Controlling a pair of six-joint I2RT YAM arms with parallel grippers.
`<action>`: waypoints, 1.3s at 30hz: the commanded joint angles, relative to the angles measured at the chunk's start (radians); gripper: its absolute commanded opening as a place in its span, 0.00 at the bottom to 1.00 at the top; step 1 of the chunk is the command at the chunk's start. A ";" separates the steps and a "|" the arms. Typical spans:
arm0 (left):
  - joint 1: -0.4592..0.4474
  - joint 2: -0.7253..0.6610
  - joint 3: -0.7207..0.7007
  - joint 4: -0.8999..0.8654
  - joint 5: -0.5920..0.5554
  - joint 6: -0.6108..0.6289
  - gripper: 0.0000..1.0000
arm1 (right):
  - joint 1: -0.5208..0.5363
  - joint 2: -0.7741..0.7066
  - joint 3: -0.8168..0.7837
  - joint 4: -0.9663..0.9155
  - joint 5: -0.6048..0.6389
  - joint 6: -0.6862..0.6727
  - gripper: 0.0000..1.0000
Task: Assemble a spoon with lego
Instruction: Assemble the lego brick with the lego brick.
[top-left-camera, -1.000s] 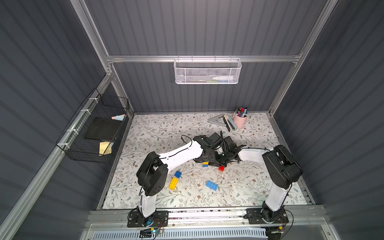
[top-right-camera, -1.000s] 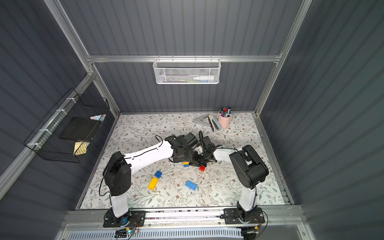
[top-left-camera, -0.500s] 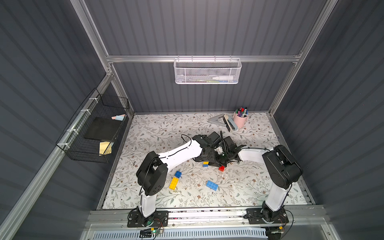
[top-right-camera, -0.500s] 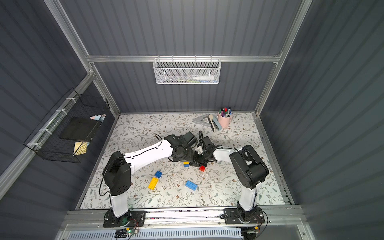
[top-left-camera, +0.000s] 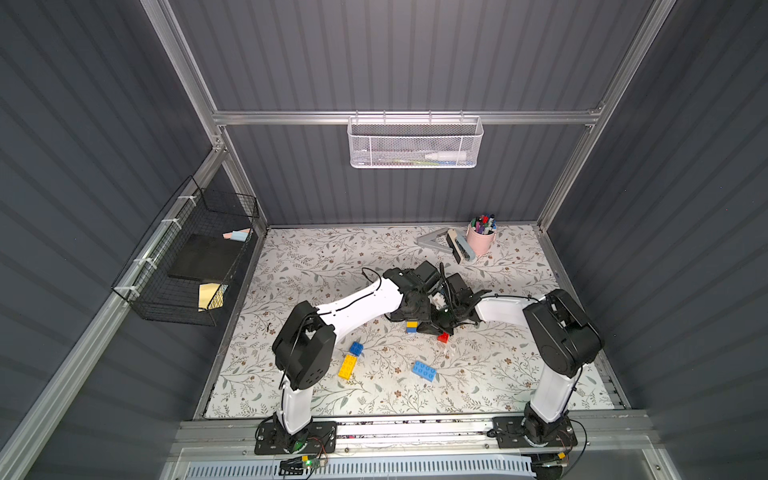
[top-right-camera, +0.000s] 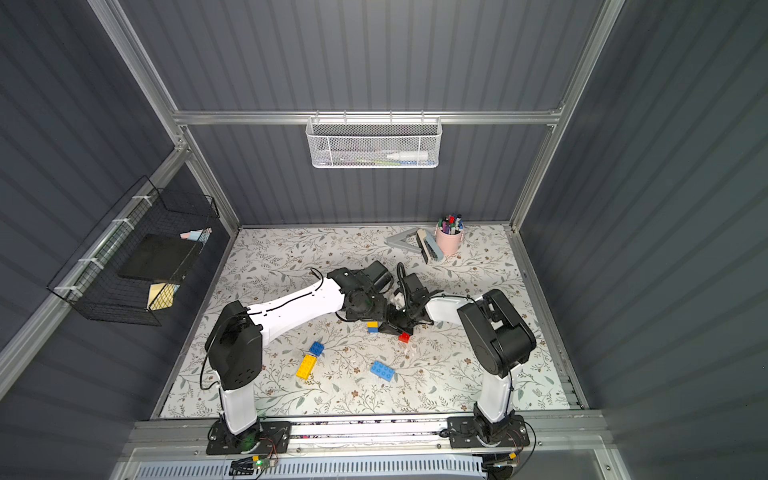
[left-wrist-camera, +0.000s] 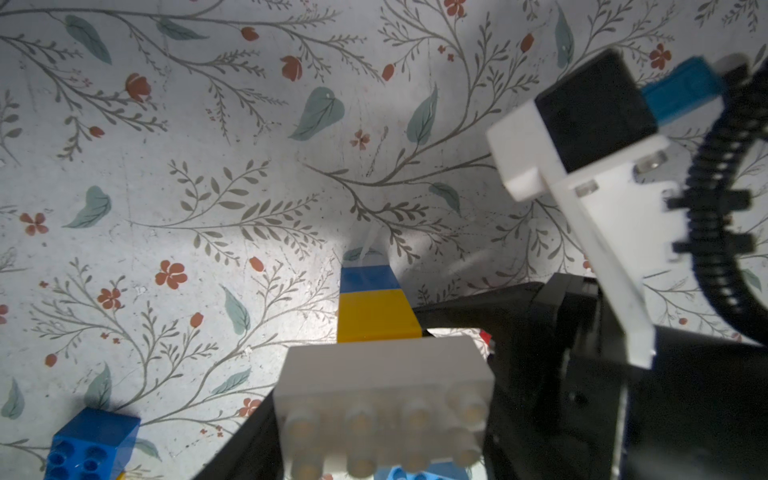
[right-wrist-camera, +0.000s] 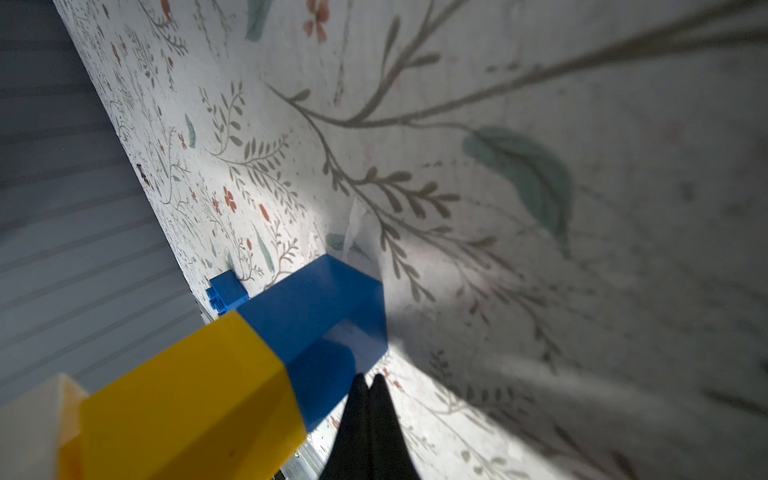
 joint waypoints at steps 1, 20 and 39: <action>-0.006 0.098 -0.049 -0.030 0.050 0.026 0.60 | 0.019 0.026 0.030 0.013 -0.017 -0.002 0.00; -0.003 0.040 -0.004 -0.004 0.054 0.032 0.85 | 0.022 0.004 0.045 -0.019 -0.002 0.002 0.00; 0.005 -0.122 0.056 0.025 0.027 0.021 0.99 | 0.012 -0.136 0.047 -0.148 0.070 -0.037 0.42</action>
